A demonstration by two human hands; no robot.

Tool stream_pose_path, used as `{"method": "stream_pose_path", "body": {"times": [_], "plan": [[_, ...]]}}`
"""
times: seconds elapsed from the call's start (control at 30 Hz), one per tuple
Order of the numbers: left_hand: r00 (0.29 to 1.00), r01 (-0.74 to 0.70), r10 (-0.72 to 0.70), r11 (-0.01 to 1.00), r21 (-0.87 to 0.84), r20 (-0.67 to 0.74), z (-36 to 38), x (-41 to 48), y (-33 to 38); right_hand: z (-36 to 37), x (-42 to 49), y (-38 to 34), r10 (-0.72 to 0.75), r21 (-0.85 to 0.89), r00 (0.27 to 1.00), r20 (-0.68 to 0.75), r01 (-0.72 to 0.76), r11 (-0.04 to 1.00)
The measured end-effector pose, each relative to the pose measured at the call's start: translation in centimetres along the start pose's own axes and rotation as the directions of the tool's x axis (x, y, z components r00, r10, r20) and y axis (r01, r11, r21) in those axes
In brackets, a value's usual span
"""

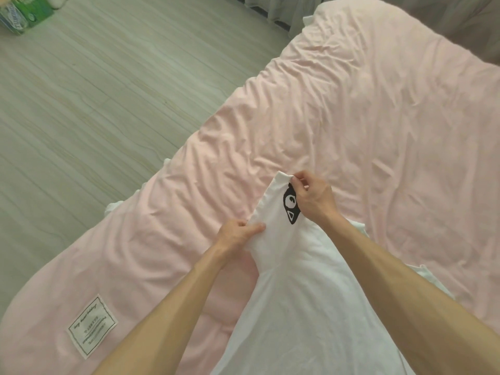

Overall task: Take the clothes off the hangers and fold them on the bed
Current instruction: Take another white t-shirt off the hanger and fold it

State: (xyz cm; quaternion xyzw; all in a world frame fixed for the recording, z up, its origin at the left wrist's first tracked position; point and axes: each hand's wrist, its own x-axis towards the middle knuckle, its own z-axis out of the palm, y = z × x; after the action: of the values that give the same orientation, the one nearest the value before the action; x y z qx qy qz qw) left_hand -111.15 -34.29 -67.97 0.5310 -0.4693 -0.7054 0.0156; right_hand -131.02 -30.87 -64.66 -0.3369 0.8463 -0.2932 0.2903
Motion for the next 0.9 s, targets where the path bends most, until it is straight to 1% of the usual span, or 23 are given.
{"method": "stream_pose_path", "body": {"times": [0.03,0.1,0.13,0.17,0.2,0.27,0.3,0.33,0.37,0.4,0.47,0.53,0.57,0.63,0.7,0.8,0.83,0.9], "plan": [[0.999,-0.018,0.021,0.998,0.054,-0.047,-0.2,0.0,-0.4,0.1,0.0,0.1,-0.007,0.014,1.0,-0.023,0.008,1.0],[0.995,-0.027,0.044,0.984,0.177,-0.093,-0.8,-0.1,-1.4,0.4,0.1,0.0,-0.003,0.052,0.998,-0.063,0.006,0.999],[0.992,-0.03,0.059,0.969,0.246,-0.113,-1.0,-0.2,-1.8,0.5,0.3,0.0,0.008,0.054,0.999,-0.05,-0.005,0.999],[0.987,-0.026,0.073,0.95,0.311,-0.142,-1.3,-0.3,-2.2,0.7,0.3,0.0,0.03,0.041,0.999,0.013,-0.031,0.999],[0.981,-0.021,0.089,0.933,0.359,-0.174,-1.4,-0.5,-2.4,1.0,0.4,0.0,0.069,0.007,0.99,0.119,-0.071,0.997],[0.967,-0.007,0.107,0.919,0.395,-0.233,-1.4,-0.5,-2.7,1.5,0.2,0.0,0.16,-0.135,0.928,0.335,-0.121,0.983],[0.961,-0.001,0.112,0.916,0.402,-0.254,-1.3,-0.5,-2.9,1.8,0.0,0.0,0.184,-0.225,0.906,0.381,-0.103,0.969],[0.957,0.002,0.116,0.913,0.407,-0.266,-1.2,-0.4,-3.0,2.1,-0.2,0.0,0.179,-0.304,0.908,0.38,-0.06,0.951],[0.954,0.008,0.117,0.911,0.413,-0.276,-1.1,-0.3,-3.1,2.5,-0.3,0.0,0.156,-0.356,0.925,0.347,-0.024,0.934],[0.953,0.011,0.118,0.908,0.419,-0.28,-1.1,-0.2,-3.3,2.7,-0.4,0.0,0.129,-0.366,0.946,0.297,-0.011,0.93],[0.952,0.013,0.119,0.903,0.429,-0.281,-1.1,-0.2,-3.4,3.2,-0.5,-0.1,0.099,-0.304,0.975,0.2,-0.034,0.952],[0.946,0.018,0.116,0.914,0.405,-0.303,-1.3,-0.1,-3.5,3.8,-0.3,-0.4,0.093,-0.284,0.984,0.154,-0.047,0.958],[0.941,0.028,0.106,0.921,0.388,-0.32,-1.3,-0.1,-3.7,4.1,-0.3,-0.6,0.117,-0.286,0.978,0.171,-0.064,0.956],[0.936,0.051,0.088,0.924,0.38,-0.341,-1.4,0.0,-3.9,4.6,-0.2,-1.0,0.179,-0.304,0.949,0.258,-0.096,0.948],[0.937,0.069,0.077,0.916,0.396,-0.341,-1.4,0.2,-4.0,5.1,0.0,-1.7,0.192,-0.353,0.932,0.308,-0.075,0.932],[0.945,0.105,0.044,0.898,0.428,-0.324,-1.4,0.6,-3.5,5.3,0.3,-2.5,0.102,-0.396,0.951,0.292,0.023,0.918],[0.947,0.119,0.028,0.895,0.431,-0.319,-1.5,0.6,-3.4,5.3,0.1,-2.7,0.082,-0.371,0.957,0.277,0.028,0.928],[0.947,0.139,-0.004,0.905,0.401,-0.32,-1.7,0.7,-3.0,4.9,-0.2,-3.0,0.052,-0.266,0.972,0.23,0.011,0.964]]}}
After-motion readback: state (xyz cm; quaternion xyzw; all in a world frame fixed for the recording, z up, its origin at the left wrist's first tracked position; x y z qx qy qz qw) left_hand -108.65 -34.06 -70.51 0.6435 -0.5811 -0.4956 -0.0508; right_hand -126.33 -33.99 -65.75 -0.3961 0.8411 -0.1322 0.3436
